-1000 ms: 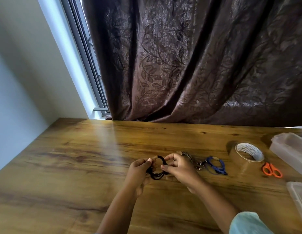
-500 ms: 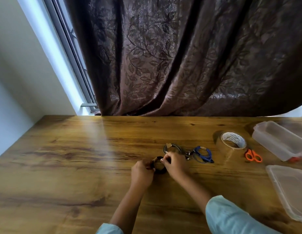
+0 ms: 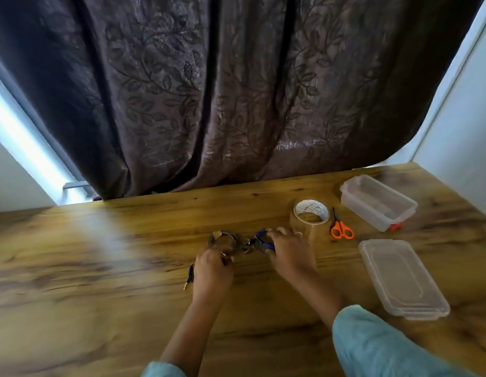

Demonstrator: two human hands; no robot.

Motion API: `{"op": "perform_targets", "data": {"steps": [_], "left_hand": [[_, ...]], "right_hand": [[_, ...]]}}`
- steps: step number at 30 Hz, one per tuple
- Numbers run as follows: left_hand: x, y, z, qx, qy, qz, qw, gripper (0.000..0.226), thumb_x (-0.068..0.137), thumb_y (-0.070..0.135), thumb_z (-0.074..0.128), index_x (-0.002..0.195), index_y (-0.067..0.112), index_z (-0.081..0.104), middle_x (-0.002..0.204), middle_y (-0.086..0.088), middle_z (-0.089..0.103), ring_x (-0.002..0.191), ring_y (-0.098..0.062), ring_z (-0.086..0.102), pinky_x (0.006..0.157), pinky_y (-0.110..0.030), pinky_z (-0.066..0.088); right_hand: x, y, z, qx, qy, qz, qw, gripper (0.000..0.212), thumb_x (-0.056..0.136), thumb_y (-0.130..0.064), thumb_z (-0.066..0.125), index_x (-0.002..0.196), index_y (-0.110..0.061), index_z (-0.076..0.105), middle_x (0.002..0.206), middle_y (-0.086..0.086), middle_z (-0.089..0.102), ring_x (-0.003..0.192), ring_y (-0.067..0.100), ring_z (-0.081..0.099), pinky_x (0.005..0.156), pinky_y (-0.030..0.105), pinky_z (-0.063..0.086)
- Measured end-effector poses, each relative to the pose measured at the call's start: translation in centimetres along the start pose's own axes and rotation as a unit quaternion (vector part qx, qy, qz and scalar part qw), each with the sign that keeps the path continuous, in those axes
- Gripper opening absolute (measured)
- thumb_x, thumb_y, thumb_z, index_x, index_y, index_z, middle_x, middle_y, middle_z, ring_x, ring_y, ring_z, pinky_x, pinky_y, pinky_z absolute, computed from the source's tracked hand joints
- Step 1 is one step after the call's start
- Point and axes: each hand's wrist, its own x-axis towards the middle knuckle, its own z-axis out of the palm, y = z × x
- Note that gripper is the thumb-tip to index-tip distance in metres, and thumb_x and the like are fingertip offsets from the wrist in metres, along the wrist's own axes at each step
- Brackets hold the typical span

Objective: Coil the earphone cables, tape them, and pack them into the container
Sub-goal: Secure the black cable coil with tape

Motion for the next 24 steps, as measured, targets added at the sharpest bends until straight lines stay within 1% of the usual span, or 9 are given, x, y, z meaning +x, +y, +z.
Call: {"op": "perform_targets", "data": {"steps": [2, 4, 7, 11, 14, 16, 18, 21, 24], "left_hand": [[-0.2, 0.6, 0.8, 0.032, 0.011, -0.015, 0.999, 0.035, 0.084, 0.009, 0.063, 0.118, 0.019, 0.063, 0.117, -0.005, 0.064, 0.104, -0.024, 0.059, 0.083, -0.031, 0.050], [-0.5, 0.5, 1.6, 0.093, 0.028, -0.038, 0.995, 0.038, 0.085, 0.020, 0.063, 0.122, 0.018, 0.057, 0.117, -0.005, 0.059, 0.107, -0.025, 0.054, 0.085, -0.036, 0.050], [-1.3, -0.1, 2.5, 0.158, 0.057, -0.085, 0.982, 0.037, 0.086, 0.035, 0.058, 0.118, 0.016, 0.050, 0.115, -0.003, 0.056, 0.109, -0.023, 0.051, 0.088, -0.037, 0.049], [-1.8, -1.0, 3.2, 0.157, 0.101, -0.119, 0.975, 0.038, 0.089, 0.037, 0.055, 0.115, 0.012, 0.044, 0.114, -0.007, 0.053, 0.107, -0.026, 0.050, 0.087, -0.039, 0.049], [-2.1, -1.0, 3.2, 0.192, 0.088, -0.133, 0.968, 0.041, 0.093, 0.041, 0.046, 0.120, 0.009, 0.046, 0.120, -0.009, 0.055, 0.114, -0.027, 0.049, 0.092, -0.039, 0.044], [-2.2, -0.7, 3.2, 0.218, 0.079, -0.140, 0.963, 0.036, 0.094, 0.039, 0.044, 0.118, 0.011, 0.048, 0.119, -0.008, 0.058, 0.114, -0.026, 0.051, 0.093, -0.038, 0.041], [-2.3, -0.3, 3.3, 0.210, 0.071, -0.158, 0.962, 0.031, 0.093, 0.034, 0.046, 0.115, 0.011, 0.047, 0.116, -0.009, 0.060, 0.112, -0.027, 0.052, 0.092, -0.039, 0.043], [-2.6, 0.1, 3.9, 0.189, 0.060, -0.164, 0.966, 0.034, 0.091, 0.034, 0.050, 0.116, 0.012, 0.045, 0.117, -0.009, 0.058, 0.112, -0.027, 0.051, 0.092, -0.040, 0.046], [-3.3, 1.1, 4.6, 0.187, 0.082, -0.151, 0.967, 0.040, 0.088, 0.039, 0.051, 0.118, 0.013, 0.045, 0.121, -0.008, 0.052, 0.116, -0.028, 0.046, 0.095, -0.042, 0.042]], "right_hand": [[0.0, 1.2, 0.2, -0.024, -0.035, -0.018, 0.999, 0.043, 0.095, -0.034, 0.051, 0.136, -0.020, 0.046, 0.139, -0.004, 0.046, 0.133, 0.026, 0.036, 0.095, 0.038, 0.046], [0.1, 2.0, 0.4, -0.028, -0.057, -0.038, 0.997, 0.040, 0.097, -0.034, 0.048, 0.134, -0.019, 0.048, 0.141, -0.004, 0.045, 0.137, 0.027, 0.031, 0.093, 0.039, 0.048], [0.3, 2.7, 0.7, -0.047, -0.066, -0.084, 0.993, 0.033, 0.100, -0.030, 0.044, 0.130, -0.019, 0.051, 0.142, -0.003, 0.044, 0.138, 0.026, 0.031, 0.090, 0.037, 0.049], [0.7, 3.4, 0.6, -0.058, -0.052, -0.146, 0.986, 0.030, 0.100, -0.028, 0.044, 0.126, -0.016, 0.052, 0.137, 0.001, 0.050, 0.134, 0.024, 0.038, 0.089, 0.033, 0.049], [1.0, 3.7, 0.2, -0.051, -0.055, -0.167, 0.983, 0.030, 0.099, -0.027, 0.046, 0.126, -0.015, 0.050, 0.134, 0.003, 0.051, 0.128, 0.023, 0.044, 0.085, 0.031, 0.050], [1.2, 3.8, -0.1, -0.043, -0.066, -0.173, 0.982, 0.032, 0.098, -0.028, 0.048, 0.127, -0.014, 0.049, 0.133, 0.004, 0.051, 0.123, 0.023, 0.048, 0.083, 0.031, 0.049], [1.2, 3.9, -0.3, -0.030, -0.071, -0.173, 0.982, 0.033, 0.097, -0.028, 0.051, 0.127, -0.015, 0.048, 0.131, 0.003, 0.052, 0.118, 0.023, 0.051, 0.079, 0.031, 0.049], [1.2, 4.5, -0.4, -0.002, -0.067, -0.164, 0.984, 0.035, 0.096, -0.027, 0.052, 0.129, -0.017, 0.046, 0.131, 0.001, 0.052, 0.113, 0.023, 0.055, 0.077, 0.032, 0.050], [1.4, 5.0, -0.3, 0.025, -0.095, -0.165, 0.981, 0.039, 0.095, -0.027, 0.054, 0.132, -0.018, 0.046, 0.139, -0.001, 0.047, 0.116, 0.023, 0.053, 0.083, 0.034, 0.052]]}}
